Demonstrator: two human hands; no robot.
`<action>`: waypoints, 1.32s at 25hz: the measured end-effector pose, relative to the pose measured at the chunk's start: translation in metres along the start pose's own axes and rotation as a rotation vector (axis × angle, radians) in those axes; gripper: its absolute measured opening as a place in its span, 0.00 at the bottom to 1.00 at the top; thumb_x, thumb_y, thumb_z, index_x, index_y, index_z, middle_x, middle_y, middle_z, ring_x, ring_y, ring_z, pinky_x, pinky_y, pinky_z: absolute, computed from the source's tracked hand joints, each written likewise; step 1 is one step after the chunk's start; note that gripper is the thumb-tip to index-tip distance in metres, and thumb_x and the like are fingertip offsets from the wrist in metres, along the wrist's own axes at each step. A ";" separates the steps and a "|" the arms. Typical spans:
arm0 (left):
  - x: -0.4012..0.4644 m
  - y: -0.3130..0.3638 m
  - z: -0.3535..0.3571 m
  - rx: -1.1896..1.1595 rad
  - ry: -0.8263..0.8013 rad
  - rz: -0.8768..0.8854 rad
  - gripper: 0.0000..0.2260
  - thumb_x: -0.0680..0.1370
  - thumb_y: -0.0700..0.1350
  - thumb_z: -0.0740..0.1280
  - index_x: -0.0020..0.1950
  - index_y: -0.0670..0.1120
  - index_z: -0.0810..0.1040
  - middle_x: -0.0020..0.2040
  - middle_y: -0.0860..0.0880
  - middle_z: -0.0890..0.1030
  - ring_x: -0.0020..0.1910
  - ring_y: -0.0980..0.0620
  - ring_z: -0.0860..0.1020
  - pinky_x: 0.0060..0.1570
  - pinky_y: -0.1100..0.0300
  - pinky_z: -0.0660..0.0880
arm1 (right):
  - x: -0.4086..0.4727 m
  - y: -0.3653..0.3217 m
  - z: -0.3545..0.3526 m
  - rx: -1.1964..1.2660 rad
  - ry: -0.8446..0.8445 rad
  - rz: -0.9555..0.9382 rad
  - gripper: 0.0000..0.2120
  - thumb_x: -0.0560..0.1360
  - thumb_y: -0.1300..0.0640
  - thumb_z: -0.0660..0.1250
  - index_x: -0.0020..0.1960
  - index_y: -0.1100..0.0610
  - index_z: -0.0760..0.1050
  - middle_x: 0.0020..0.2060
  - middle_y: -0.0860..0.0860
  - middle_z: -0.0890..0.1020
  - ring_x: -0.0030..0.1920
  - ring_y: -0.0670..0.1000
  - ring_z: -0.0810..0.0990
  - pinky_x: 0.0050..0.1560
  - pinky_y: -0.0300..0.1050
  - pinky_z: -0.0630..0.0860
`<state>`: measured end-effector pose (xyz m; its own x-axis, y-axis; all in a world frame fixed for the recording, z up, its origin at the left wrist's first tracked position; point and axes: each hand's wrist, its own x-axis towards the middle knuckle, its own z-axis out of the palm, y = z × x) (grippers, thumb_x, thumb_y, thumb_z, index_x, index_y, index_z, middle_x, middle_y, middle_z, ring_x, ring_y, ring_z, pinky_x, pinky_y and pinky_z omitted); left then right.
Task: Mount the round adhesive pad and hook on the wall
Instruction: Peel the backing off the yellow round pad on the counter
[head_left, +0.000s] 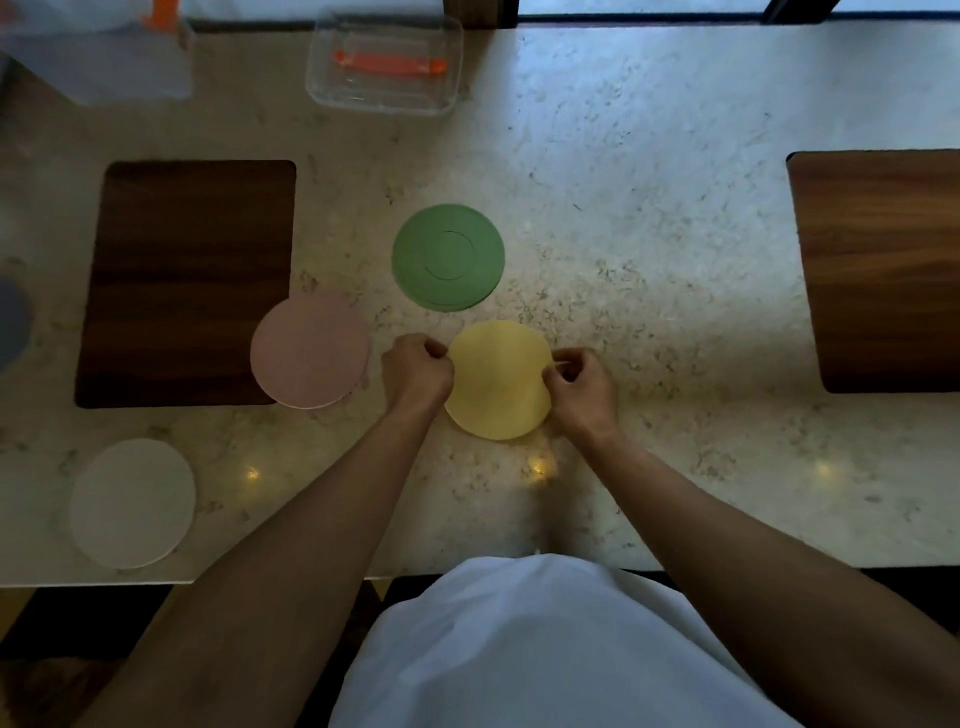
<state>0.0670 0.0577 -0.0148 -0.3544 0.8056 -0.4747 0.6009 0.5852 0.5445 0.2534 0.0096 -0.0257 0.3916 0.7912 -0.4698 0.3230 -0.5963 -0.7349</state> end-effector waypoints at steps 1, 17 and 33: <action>0.007 0.005 -0.005 -0.013 0.003 0.004 0.11 0.71 0.38 0.68 0.51 0.45 0.84 0.50 0.47 0.85 0.49 0.49 0.82 0.48 0.62 0.74 | 0.008 -0.009 0.000 -0.009 0.006 -0.020 0.08 0.75 0.56 0.69 0.54 0.51 0.76 0.41 0.41 0.79 0.42 0.39 0.78 0.39 0.33 0.73; 0.132 0.051 -0.043 -0.043 0.127 0.095 0.15 0.73 0.36 0.62 0.58 0.40 0.81 0.55 0.41 0.83 0.54 0.44 0.80 0.51 0.61 0.72 | 0.126 -0.111 0.065 -0.134 0.036 -0.191 0.11 0.70 0.62 0.66 0.52 0.56 0.78 0.35 0.44 0.79 0.36 0.40 0.76 0.32 0.26 0.66; 0.162 0.053 -0.037 0.047 0.130 0.156 0.12 0.71 0.36 0.65 0.50 0.41 0.84 0.48 0.43 0.85 0.49 0.46 0.82 0.47 0.60 0.76 | 0.150 -0.110 0.082 -0.306 0.066 -0.282 0.10 0.73 0.61 0.66 0.53 0.58 0.79 0.46 0.53 0.82 0.48 0.51 0.79 0.51 0.38 0.70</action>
<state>0.0146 0.2227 -0.0371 -0.3421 0.8931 -0.2922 0.6878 0.4499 0.5697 0.2061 0.2050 -0.0553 0.3022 0.9248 -0.2312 0.6627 -0.3781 -0.6464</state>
